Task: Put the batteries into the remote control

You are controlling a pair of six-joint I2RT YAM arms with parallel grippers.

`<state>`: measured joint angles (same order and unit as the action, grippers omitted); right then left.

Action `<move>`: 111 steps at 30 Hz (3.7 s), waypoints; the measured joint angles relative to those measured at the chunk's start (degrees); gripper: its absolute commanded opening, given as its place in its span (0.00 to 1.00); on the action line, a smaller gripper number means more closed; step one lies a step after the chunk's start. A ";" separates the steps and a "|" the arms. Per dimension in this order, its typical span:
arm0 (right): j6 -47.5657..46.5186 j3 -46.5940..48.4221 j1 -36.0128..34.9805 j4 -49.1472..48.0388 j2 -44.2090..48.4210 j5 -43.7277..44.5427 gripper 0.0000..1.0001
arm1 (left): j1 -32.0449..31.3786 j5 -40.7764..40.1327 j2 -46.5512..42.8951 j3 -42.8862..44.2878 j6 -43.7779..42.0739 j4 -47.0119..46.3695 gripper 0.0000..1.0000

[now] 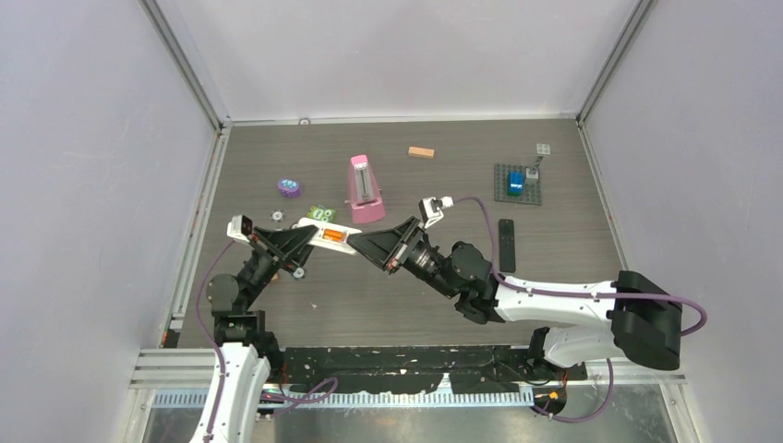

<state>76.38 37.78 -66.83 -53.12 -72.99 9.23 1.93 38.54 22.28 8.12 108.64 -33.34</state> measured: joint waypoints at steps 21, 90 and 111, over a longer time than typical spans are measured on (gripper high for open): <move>2.05 -4.02 0.20 5.20 3.45 2.03 0.37 | -0.07 -0.57 -0.33 -0.02 -0.20 0.28 0.00; -81.94 17.20 -26.91 50.21 -28.83 -7.52 0.07 | -0.07 -10.43 7.39 11.61 -44.39 39.58 0.00; -76.15 4.81 -20.74 50.66 -10.45 10.78 0.05 | -0.07 -9.55 7.54 11.58 -44.06 39.69 0.00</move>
<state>0.23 42.59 -87.57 -2.46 -83.44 20.01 1.87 28.99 29.82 19.70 64.58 6.35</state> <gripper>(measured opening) 0.115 0.268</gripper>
